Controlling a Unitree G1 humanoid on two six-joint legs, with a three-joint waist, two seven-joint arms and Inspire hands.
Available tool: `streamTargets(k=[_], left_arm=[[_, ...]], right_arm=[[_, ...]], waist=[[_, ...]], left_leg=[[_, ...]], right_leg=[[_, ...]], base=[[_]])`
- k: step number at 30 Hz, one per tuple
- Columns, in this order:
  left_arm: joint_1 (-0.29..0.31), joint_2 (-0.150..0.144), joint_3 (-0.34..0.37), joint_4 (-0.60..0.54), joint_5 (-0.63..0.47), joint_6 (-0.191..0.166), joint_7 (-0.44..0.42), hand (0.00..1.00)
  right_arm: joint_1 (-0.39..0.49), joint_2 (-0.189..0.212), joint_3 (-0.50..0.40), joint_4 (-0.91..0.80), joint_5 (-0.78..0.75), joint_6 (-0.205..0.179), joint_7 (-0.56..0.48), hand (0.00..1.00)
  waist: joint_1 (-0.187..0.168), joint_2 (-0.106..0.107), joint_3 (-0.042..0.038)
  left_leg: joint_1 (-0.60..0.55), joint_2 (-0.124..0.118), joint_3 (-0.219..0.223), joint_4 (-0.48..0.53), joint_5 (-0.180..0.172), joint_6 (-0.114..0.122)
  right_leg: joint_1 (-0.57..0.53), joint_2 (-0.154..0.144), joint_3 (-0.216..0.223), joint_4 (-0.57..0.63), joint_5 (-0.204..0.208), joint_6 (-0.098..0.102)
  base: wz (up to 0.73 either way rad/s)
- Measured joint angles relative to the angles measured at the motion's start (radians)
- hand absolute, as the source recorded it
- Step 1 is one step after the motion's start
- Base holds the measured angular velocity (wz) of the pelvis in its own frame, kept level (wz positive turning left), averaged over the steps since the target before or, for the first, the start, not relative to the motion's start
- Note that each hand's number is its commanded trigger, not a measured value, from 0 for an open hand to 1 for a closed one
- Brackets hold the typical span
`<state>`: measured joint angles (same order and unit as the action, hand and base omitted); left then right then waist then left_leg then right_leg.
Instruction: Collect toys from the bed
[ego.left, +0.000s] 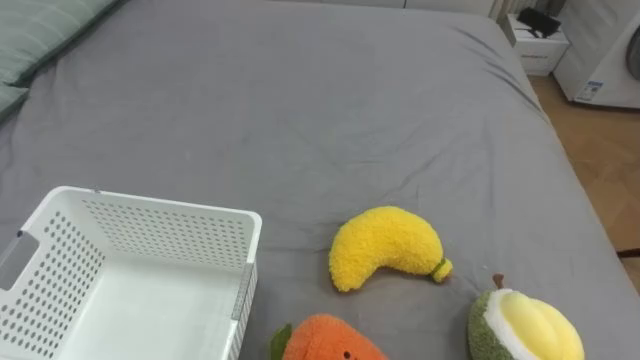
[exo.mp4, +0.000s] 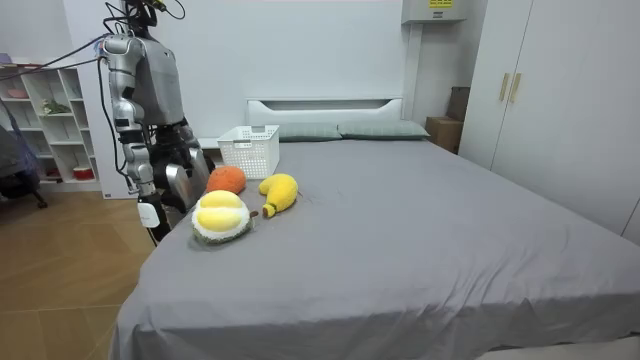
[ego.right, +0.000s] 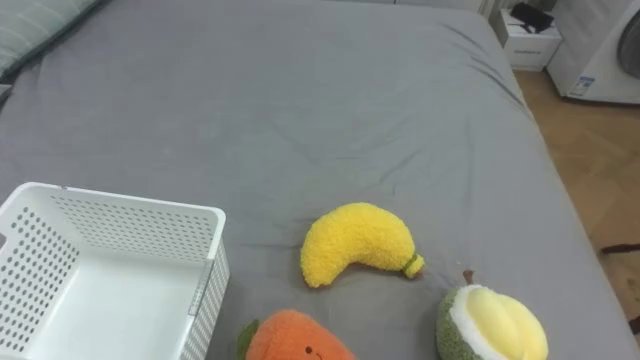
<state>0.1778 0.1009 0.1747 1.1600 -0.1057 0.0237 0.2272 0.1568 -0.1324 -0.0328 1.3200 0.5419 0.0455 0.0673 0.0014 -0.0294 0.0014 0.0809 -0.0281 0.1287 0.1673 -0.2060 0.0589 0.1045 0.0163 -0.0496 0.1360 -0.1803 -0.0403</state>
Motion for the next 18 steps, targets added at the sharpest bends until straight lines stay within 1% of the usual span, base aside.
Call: streamTargets(k=[4, 9, 13, 15, 18], left_arm=[[0.001, -0.002, 0.010, 0.000, 0.006, 0.000, 0.002, 0.00], [-0.003, -0.001, 0.016, -0.001, 0.009, 0.000, 0.026, 0.00], [-0.006, -0.001, 0.017, -0.001, 0.009, 0.001, 0.024, 0.00], [-0.007, -0.001, 0.016, -0.001, 0.009, 0.001, 0.020, 0.00], [-0.006, -0.001, 0.016, -0.001, 0.009, 0.002, 0.018, 0.00]], right_arm=[[0.000, 0.001, -0.009, 0.000, -0.001, 0.000, 0.000, 0.00], [-0.007, 0.001, -0.009, 0.013, 0.000, 0.000, 0.004, 0.00], [-0.003, 0.001, -0.011, 0.015, 0.000, 0.000, 0.008, 0.00], [-0.003, 0.001, -0.011, 0.015, 0.001, 0.000, 0.008, 0.00], [-0.004, 0.001, -0.012, 0.013, 0.001, 0.000, 0.006, 0.00]], waist=[[0.002, 0.002, -0.0001], [0.000, 0.001, 0.0009], [-0.001, 0.000, 0.0015], [-0.002, -0.003, 0.0040], [-0.005, -0.003, 0.0046]], left_leg=[[0.000, 0.000, 0.000, 0.000, 0.000, 0.000], [0.000, 0.000, 0.000, 0.000, 0.000, 0.000], [0.001, 0.000, 0.000, -0.001, 0.000, 0.000], [0.001, 0.000, 0.000, -0.001, 0.000, 0.000], [0.001, 0.000, 0.000, -0.001, 0.000, 0.000]], right_leg=[[0.000, 0.000, 0.001, 0.000, 0.000, 0.000], [0.000, 0.000, 0.000, 0.000, 0.000, 0.000], [0.000, 0.000, 0.000, 0.000, 0.000, 0.000], [0.001, 0.000, 0.000, -0.001, 0.000, 0.000], [0.000, 0.000, 0.000, -0.002, 0.000, 0.000]], base=[[0.00], [0.00], [0.00], [0.00], [0.00]])
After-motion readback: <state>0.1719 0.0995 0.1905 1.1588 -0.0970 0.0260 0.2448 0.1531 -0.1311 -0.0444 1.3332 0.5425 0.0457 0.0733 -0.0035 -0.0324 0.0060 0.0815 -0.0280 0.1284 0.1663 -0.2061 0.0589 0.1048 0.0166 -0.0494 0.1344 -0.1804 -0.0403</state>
